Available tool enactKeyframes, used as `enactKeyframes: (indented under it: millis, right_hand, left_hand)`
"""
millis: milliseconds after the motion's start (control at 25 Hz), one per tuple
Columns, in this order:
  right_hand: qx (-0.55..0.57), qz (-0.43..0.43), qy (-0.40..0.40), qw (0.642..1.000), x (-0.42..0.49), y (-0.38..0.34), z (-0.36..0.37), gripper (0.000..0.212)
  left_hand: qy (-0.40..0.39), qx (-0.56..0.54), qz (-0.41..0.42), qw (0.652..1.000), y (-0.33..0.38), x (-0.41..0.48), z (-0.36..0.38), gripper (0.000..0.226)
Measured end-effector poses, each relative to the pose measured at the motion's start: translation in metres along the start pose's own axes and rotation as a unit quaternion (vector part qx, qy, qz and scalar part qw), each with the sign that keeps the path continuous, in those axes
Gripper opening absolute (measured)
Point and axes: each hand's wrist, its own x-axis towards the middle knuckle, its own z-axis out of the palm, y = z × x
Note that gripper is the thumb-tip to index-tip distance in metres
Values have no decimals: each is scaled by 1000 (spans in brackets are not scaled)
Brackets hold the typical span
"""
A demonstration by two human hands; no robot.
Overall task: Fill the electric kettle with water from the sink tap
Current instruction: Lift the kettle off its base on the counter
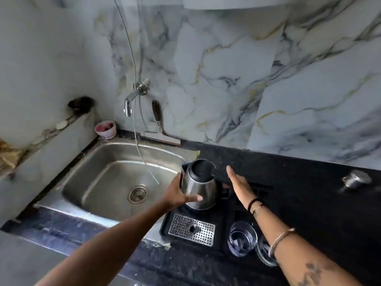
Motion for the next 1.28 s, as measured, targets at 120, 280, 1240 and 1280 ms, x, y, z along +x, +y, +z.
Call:
enactKeyframes:
  millis: [120, 280, 1240, 1280]
  right_hand:
    - [52, 18, -19, 998, -5, 1, 1, 70]
    - [79, 18, 6, 997, -3, -3, 15, 75]
    - [205, -48, -27, 977, 80, -159, 305, 38]
    - [216, -45, -25, 975, 85, -160, 316, 38]
  left_hand:
    - [53, -68, 3, 996, 11, 8, 22, 103]
    - [71, -111, -14, 991, 25, 7, 23, 92]
    - [326, 269, 146, 894, 17, 45, -250, 66]
    - [304, 340, 169, 874, 16, 50, -261, 73]
